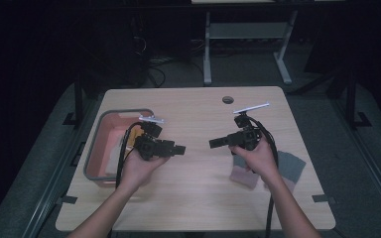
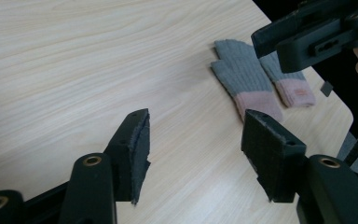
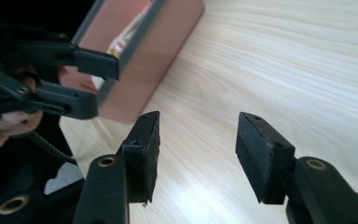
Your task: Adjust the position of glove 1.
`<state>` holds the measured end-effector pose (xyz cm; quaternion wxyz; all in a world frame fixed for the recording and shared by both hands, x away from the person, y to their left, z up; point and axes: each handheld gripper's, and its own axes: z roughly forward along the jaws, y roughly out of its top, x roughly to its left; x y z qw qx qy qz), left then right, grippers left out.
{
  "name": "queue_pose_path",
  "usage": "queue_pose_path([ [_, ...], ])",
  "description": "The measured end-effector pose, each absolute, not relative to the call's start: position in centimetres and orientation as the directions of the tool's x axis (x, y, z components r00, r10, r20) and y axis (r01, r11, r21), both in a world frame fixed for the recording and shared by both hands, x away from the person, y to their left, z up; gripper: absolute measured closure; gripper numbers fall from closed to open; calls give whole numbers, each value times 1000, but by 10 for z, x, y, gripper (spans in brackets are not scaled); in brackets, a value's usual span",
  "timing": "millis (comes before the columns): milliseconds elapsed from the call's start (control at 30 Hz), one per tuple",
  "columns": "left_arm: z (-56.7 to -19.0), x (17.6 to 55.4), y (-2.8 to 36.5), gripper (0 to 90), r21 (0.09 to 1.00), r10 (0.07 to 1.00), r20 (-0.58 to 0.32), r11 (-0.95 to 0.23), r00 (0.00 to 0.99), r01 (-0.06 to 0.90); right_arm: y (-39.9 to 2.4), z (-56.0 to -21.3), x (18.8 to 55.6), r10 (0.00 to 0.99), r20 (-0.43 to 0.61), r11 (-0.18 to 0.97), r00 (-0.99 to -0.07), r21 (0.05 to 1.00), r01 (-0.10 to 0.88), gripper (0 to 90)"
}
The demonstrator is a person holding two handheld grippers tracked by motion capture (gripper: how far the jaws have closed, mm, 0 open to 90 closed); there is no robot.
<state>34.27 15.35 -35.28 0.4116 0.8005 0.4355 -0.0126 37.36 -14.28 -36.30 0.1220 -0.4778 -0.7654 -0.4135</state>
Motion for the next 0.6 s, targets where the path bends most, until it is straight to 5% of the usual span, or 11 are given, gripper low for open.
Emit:
queue_pose_path([
  [600, -368, 334, 115, 357, 663, 633, -393, -307, 667, 682, -180, -379, 358, 704, 505, 219, -499, 514, 829, 456],
])
